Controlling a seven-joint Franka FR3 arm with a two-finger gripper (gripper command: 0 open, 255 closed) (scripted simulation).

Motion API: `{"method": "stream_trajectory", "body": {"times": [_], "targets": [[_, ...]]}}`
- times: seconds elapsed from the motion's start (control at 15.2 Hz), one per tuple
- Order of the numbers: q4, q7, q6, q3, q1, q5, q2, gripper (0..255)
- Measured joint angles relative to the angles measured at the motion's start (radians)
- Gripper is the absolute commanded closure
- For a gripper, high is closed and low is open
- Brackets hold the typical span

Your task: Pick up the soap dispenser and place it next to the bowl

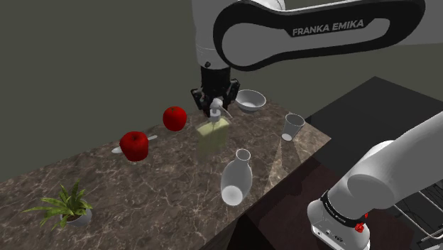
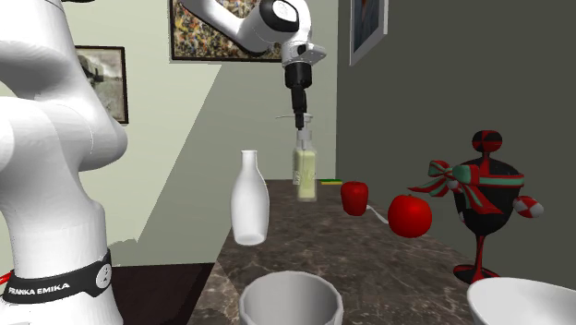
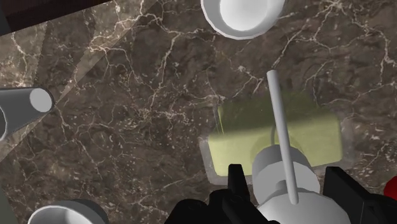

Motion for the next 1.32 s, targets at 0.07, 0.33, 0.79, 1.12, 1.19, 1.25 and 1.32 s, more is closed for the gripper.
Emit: {"method": "stream_trajectory", "body": {"times": [0.07, 0.33, 0.79, 1.12, 1.19, 1.25, 1.32], "targets": [[0.014, -0.001, -0.015, -0.001, 0.0, 0.0, -0.001, 255], [0.072, -0.002, -0.068, 0.0, -0.002, -0.003, 0.005, 255], [0.176, -0.006, -0.163, -0.001, -0.005, -0.009, 0.016, 255], [0.255, -0.009, -0.23, 0.0, -0.008, -0.016, 0.029, 255], [0.271, -0.011, -0.244, -0.001, -0.009, -0.018, 0.031, 255], [0.286, -0.01, -0.257, 0.0, -0.008, -0.019, 0.034, 255], [0.308, -0.008, -0.272, 0.002, -0.009, -0.024, 0.043, 255]]}}
